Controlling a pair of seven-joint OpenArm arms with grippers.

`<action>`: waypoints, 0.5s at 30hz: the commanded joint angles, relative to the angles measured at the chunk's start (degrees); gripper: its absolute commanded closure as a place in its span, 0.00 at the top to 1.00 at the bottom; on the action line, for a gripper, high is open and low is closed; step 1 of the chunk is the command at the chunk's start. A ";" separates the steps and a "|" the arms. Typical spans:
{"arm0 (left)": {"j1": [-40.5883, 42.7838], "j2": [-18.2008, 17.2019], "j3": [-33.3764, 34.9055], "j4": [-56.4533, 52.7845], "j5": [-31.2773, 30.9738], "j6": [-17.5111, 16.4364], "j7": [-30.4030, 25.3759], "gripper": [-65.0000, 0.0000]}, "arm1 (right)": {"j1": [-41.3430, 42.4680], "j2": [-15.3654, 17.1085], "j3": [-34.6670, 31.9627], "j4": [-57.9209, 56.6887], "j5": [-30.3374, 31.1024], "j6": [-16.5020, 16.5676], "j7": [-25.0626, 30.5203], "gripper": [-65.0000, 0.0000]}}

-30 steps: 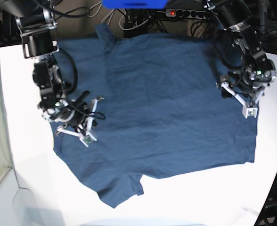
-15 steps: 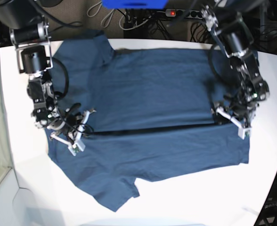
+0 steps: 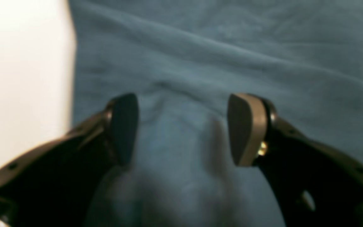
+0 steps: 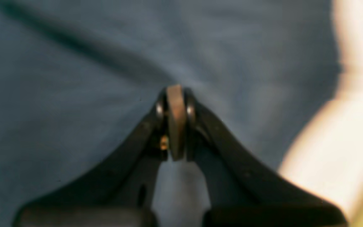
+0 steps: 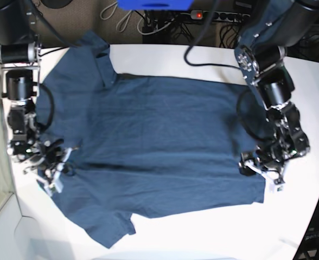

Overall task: Layout the t-shirt on the table in an organized manner, then fold the t-shirt properly
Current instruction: 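Regrasp the shirt edges with both grippers and drag them toward the robot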

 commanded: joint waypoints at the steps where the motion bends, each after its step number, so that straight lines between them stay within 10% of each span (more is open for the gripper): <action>1: 0.18 -0.30 0.12 3.54 -0.80 -0.36 0.88 0.67 | 0.27 0.39 0.58 3.33 0.93 -0.09 0.91 0.00; 15: 21.11 3.83 -0.23 25.16 -0.89 -0.45 7.38 0.67 | -14.50 -6.82 2.17 27.51 0.66 -0.09 -8.23 0.01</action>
